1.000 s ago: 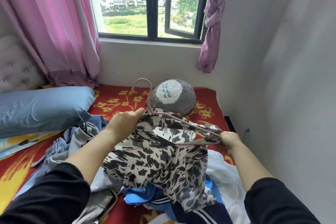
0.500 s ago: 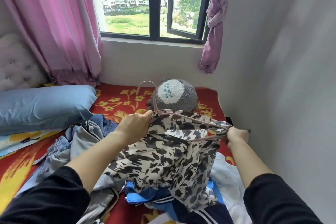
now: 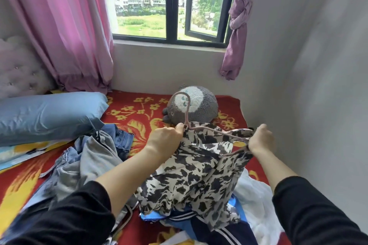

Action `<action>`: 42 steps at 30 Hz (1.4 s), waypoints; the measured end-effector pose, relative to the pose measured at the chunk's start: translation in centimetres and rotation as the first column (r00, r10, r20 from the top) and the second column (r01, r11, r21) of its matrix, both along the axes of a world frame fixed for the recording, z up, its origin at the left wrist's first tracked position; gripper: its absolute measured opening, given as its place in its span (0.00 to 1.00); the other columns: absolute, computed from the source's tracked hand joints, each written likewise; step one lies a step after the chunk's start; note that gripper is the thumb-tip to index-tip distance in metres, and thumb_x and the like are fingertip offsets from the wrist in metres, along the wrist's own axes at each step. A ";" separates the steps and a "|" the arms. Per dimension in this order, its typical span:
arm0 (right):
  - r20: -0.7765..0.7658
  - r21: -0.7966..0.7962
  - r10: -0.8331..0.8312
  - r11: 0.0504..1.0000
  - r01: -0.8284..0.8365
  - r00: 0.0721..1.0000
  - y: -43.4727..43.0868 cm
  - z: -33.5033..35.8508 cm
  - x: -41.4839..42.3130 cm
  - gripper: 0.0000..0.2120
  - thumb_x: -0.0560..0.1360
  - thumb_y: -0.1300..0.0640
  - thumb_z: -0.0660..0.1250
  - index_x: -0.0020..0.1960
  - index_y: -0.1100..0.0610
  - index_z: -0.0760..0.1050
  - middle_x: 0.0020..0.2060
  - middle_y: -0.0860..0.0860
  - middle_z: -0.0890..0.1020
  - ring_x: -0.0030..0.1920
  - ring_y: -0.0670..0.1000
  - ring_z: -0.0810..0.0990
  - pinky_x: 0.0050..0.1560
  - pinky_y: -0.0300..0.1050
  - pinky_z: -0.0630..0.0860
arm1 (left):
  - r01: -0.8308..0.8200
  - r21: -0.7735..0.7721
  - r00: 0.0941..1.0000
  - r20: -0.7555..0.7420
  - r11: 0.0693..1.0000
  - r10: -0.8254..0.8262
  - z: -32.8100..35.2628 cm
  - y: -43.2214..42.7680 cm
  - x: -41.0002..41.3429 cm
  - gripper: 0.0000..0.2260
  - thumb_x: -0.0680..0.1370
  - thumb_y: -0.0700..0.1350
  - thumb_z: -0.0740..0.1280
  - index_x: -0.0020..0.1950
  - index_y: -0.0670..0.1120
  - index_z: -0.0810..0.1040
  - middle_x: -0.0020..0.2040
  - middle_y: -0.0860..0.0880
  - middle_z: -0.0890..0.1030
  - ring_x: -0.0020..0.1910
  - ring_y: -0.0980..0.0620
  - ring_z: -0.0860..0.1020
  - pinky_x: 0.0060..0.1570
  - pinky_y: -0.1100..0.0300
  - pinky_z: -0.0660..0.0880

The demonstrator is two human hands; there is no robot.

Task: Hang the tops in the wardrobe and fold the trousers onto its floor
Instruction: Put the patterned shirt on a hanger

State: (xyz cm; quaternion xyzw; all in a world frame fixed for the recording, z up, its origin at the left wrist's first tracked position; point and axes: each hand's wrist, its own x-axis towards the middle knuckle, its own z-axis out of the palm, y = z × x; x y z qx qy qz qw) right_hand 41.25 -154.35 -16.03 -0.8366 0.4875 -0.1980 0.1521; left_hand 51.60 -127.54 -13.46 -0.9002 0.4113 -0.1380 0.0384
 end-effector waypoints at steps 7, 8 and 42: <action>-0.191 -0.113 0.082 0.988 -0.105 0.978 -0.8 -0.3 -0.9 0.12 0.76 0.71 0.53 0.57 0.65 0.67 0.52 0.64 0.80 0.53 0.64 0.79 0.42 0.48 0.67 | -0.105 -0.035 0.993 -0.055 0.994 0.103 0.7 0.5 0.0 0.17 0.76 0.27 0.53 0.61 0.40 0.67 0.41 0.47 0.82 0.41 0.46 0.83 0.33 0.58 0.72; -0.230 -0.142 0.097 0.981 -0.132 0.968 -0.8 -0.5 -1.1 0.12 0.75 0.71 0.53 0.57 0.65 0.67 0.50 0.64 0.80 0.51 0.64 0.79 0.41 0.48 0.68 | -0.106 -0.035 0.993 -0.049 0.994 0.104 0.6 0.7 0.2 0.17 0.76 0.27 0.53 0.62 0.40 0.67 0.41 0.47 0.82 0.40 0.46 0.83 0.33 0.58 0.72; 0.258 -0.177 0.865 0.479 -0.860 0.429 17.7 13.0 10.1 0.17 0.79 0.47 0.62 0.35 0.54 0.74 0.30 0.46 0.78 0.38 0.55 0.79 0.48 0.54 0.75 | -0.279 -0.733 0.953 -0.135 0.620 0.270 11.3 14.4 1.4 0.14 0.77 0.60 0.64 0.38 0.52 0.75 0.29 0.53 0.78 0.34 0.51 0.78 0.34 0.55 0.73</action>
